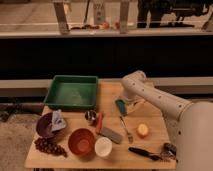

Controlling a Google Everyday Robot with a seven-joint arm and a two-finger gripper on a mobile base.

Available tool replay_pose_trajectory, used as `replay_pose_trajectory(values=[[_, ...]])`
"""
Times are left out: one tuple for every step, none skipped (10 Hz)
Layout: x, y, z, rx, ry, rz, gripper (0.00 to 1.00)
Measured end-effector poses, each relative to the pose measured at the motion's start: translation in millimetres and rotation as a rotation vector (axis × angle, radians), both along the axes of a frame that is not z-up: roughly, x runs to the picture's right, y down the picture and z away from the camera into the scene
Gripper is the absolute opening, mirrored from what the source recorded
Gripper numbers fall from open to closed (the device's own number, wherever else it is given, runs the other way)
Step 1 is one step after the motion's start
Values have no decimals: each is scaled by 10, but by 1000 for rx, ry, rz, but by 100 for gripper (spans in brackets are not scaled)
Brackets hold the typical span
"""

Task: Wipe table surface with sponge

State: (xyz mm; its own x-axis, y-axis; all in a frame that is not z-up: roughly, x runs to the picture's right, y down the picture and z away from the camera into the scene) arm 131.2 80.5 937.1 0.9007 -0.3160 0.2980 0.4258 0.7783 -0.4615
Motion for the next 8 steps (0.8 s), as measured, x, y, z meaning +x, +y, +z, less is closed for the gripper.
replay_pose_trajectory(values=[[-40, -106, 99, 3, -1, -4, 0], [-87, -190, 189, 4, -6, -11, 0], [-227, -280, 304, 1, -21, -24, 0], [-338, -304, 346, -2, -34, -35, 0], [-475, -321, 379, -6, -56, -49, 0], [-656, -330, 364, -11, -92, -70, 0], [-775, -324, 329, -13, -116, -90, 0], [-916, -283, 267, -18, -143, -114, 0]])
